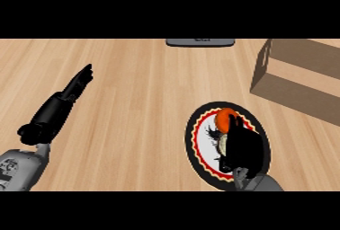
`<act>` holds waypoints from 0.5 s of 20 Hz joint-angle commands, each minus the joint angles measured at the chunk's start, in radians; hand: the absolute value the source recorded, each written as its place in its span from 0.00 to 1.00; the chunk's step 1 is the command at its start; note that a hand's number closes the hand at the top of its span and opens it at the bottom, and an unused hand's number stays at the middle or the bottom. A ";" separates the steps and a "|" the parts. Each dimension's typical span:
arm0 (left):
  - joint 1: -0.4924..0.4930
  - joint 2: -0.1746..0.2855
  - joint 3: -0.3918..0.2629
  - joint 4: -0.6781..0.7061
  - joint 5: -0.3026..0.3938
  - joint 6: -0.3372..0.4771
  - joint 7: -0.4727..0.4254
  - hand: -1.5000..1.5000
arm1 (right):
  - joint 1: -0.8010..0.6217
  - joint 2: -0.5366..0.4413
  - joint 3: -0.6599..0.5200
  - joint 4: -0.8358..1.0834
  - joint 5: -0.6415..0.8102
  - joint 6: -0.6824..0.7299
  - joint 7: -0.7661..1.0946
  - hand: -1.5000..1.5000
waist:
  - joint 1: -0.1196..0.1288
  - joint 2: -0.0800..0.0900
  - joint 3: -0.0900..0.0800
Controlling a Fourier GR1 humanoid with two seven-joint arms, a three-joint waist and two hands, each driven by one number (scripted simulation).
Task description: Pick the cupcake from the plate and place it in the cardboard box
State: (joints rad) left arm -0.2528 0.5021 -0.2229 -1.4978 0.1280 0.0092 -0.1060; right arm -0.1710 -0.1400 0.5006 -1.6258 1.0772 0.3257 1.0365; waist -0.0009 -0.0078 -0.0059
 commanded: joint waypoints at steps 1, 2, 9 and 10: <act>0.010 -0.032 0.021 0.046 -0.014 -0.039 -0.052 0.50 | -0.083 0.051 -0.001 0.152 0.080 -0.032 0.016 1.00 | 0.005 0.009 0.006; 0.058 -0.041 0.017 0.010 -0.050 -0.017 -0.058 0.50 | 0.036 -0.014 0.032 -0.069 0.090 0.039 0.038 1.00 | -0.001 0.006 0.006; -0.003 -0.035 -0.017 -0.006 -0.018 -0.035 -0.011 0.50 | -0.078 -0.159 0.237 -0.132 -0.183 0.052 -0.725 1.00 | 0.051 0.013 0.012; -0.002 -0.045 -0.020 -0.003 -0.033 -0.018 -0.021 0.50 | -0.106 -0.207 0.208 -0.128 -0.208 0.049 -0.806 1.00 | 0.045 0.017 0.011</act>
State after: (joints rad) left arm -0.2545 0.4703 -0.2289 -1.4958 0.1083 -0.0153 -0.1224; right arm -0.2399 -0.2663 0.6584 -1.7127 0.9590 0.3590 0.4960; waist 0.0346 0.0025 0.0008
